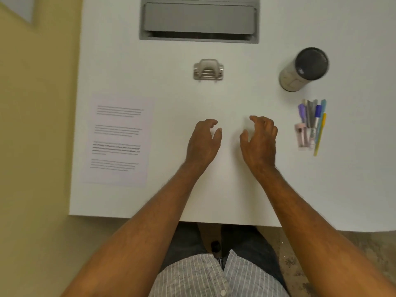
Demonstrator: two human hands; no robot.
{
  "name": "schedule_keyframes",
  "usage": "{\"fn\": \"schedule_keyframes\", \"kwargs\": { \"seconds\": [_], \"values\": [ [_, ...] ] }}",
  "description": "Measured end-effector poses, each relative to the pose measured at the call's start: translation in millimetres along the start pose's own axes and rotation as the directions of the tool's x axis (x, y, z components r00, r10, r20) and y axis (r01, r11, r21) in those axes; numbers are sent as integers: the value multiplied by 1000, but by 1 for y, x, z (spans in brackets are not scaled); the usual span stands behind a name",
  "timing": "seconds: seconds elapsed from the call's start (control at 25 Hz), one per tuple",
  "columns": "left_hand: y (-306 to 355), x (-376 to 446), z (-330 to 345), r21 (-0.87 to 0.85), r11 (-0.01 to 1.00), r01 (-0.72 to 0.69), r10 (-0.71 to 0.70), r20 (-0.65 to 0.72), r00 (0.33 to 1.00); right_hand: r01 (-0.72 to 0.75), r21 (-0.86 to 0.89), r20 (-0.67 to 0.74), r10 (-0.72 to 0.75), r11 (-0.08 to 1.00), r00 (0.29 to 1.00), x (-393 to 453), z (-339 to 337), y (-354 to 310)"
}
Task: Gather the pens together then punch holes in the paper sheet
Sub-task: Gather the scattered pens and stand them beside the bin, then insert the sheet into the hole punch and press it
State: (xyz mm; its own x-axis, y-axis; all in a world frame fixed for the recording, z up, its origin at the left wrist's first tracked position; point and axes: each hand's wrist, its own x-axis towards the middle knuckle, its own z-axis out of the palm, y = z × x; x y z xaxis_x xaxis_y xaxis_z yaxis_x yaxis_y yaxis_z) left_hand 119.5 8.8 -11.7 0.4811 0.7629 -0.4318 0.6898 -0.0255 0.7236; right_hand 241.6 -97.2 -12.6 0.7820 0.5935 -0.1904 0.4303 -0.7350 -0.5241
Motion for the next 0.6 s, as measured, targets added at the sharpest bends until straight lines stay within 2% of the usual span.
{"fn": "schedule_keyframes", "kwargs": {
  "seconds": [0.2, 0.36, 0.48, 0.6],
  "values": [
    [-73, -14, -83, -28, 997, 78, -82, -191, 978, 103, 79, 154, -114, 992, 981, -26, 60, -79],
    [-123, -28, -136, -1, 998, 70, -66, -341, 938, 214, 132, 300, -245, 968, 922, -36, 98, -131],
    [-154, -31, -159, 145, 987, 69, -5, -401, 916, 274, 132, 353, -303, 953, 885, -30, 118, -160],
    [-178, -24, -164, 353, 930, 107, 50, -407, 912, 308, 107, 358, -325, 946, 875, -15, 134, -180]
  ]
}}
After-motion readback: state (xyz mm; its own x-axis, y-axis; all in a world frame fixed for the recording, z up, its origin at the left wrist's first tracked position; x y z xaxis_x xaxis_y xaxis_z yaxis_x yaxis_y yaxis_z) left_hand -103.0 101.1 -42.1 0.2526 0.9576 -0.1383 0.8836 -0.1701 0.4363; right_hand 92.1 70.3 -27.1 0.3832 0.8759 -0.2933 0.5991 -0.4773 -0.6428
